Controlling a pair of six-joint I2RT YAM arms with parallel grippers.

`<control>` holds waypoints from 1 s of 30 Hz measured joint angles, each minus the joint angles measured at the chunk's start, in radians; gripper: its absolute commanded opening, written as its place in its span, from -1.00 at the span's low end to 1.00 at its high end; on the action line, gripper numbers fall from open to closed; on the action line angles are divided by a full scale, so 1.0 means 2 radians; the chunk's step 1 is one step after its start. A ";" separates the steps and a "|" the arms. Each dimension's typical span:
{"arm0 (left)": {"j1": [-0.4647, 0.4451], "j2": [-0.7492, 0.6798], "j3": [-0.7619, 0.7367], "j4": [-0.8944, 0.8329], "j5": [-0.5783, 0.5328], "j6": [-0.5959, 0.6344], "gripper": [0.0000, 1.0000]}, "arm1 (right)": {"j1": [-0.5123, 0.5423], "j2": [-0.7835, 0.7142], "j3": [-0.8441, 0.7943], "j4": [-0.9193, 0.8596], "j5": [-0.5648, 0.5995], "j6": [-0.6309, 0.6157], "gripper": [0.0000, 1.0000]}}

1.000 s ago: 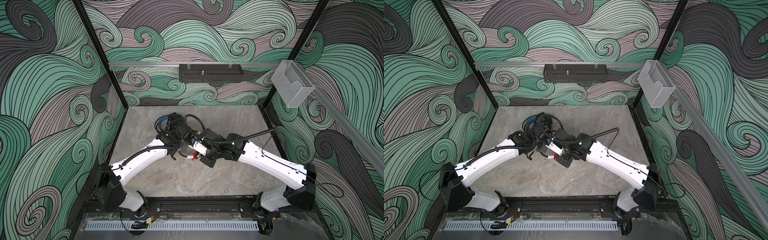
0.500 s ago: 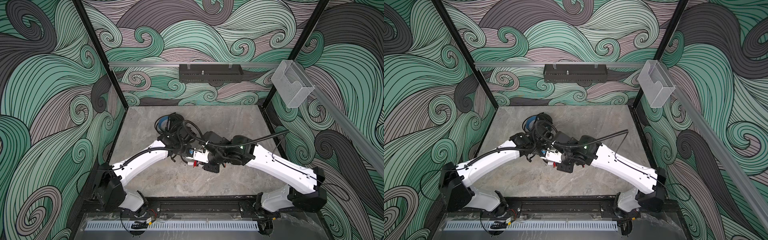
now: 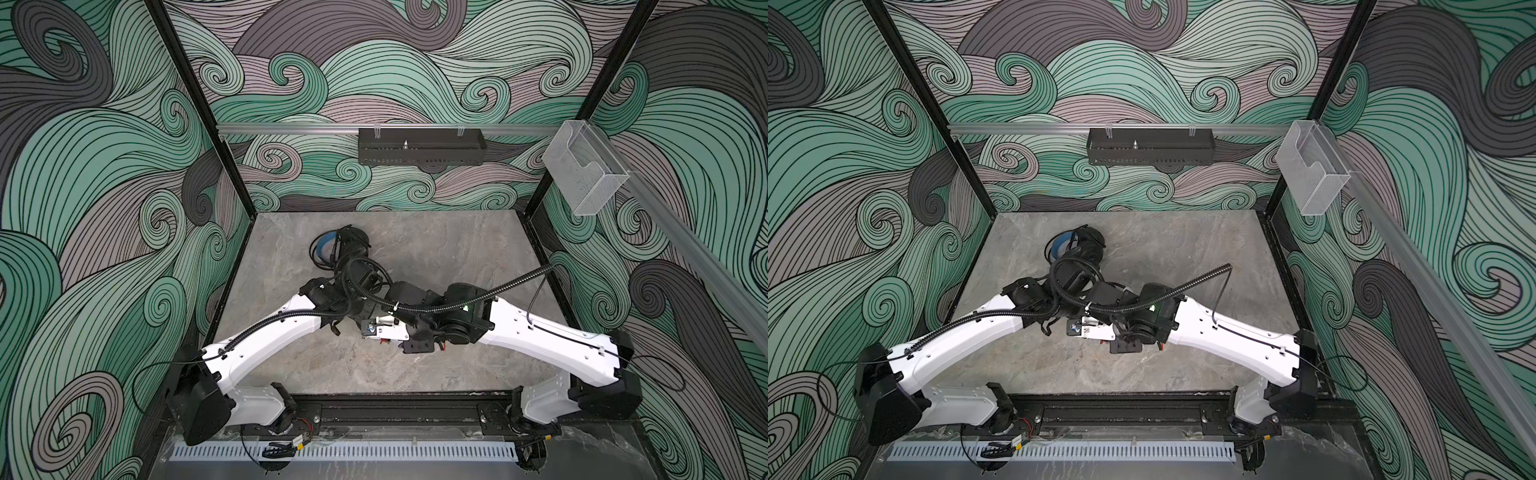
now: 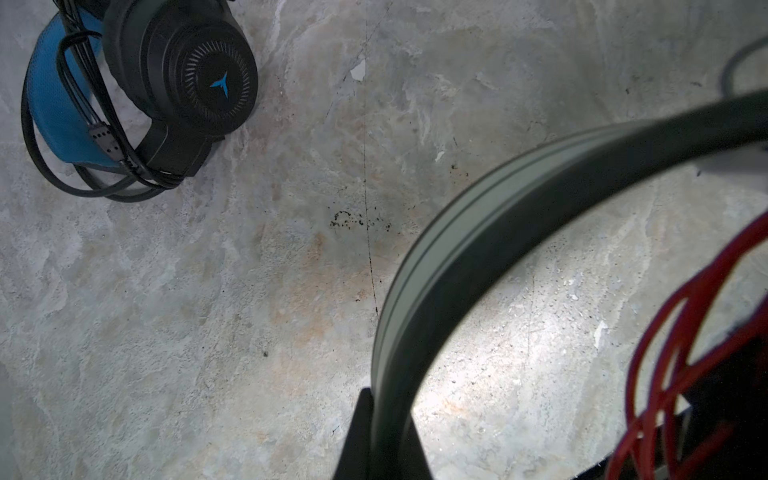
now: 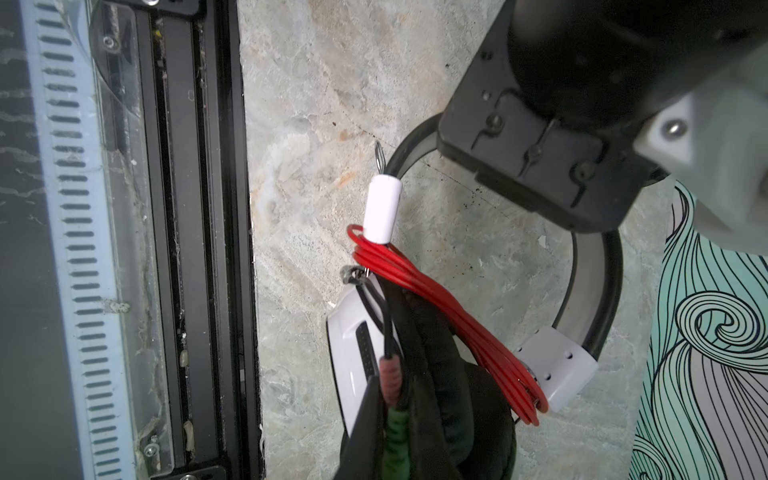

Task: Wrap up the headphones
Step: 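Lower the headset onto the table with the left gripper while the right gripper releases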

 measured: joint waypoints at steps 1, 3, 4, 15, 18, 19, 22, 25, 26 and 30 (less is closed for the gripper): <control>0.000 -0.008 -0.008 0.007 0.006 0.006 -1.00 | 0.000 -0.010 -0.014 0.005 -0.006 -0.008 -0.84; 0.000 -0.022 -0.021 0.015 0.020 0.017 -1.00 | 0.001 -0.030 -0.033 0.014 -0.023 -0.023 -0.66; -0.001 -0.027 -0.026 0.019 0.026 0.023 -1.00 | 0.001 -0.039 -0.038 0.019 -0.030 -0.031 -0.62; -0.010 -0.033 -0.041 -0.014 0.059 0.084 -1.00 | -0.001 -0.039 -0.028 0.047 -0.062 -0.031 -0.79; -0.010 -0.031 -0.041 -0.012 0.059 0.070 -1.00 | -0.002 -0.041 -0.033 0.056 -0.060 -0.014 -0.64; -0.010 -0.029 -0.041 -0.014 0.059 0.063 -1.00 | -0.003 -0.044 -0.037 0.061 -0.058 -0.006 -0.59; -0.010 -0.017 -0.038 -0.017 0.059 0.042 -1.00 | -0.011 -0.057 -0.054 0.074 -0.046 0.025 -0.38; -0.010 -0.009 -0.034 -0.017 0.059 0.022 -1.00 | -0.038 -0.090 -0.084 0.097 -0.041 0.071 -0.11; -0.010 -0.009 -0.031 -0.018 0.059 0.017 -1.00 | -0.048 -0.107 -0.099 0.107 -0.043 0.087 -0.01; -0.010 -0.010 -0.012 -0.019 0.057 -0.012 -1.00 | -0.092 -0.231 -0.188 0.159 -0.049 0.150 0.33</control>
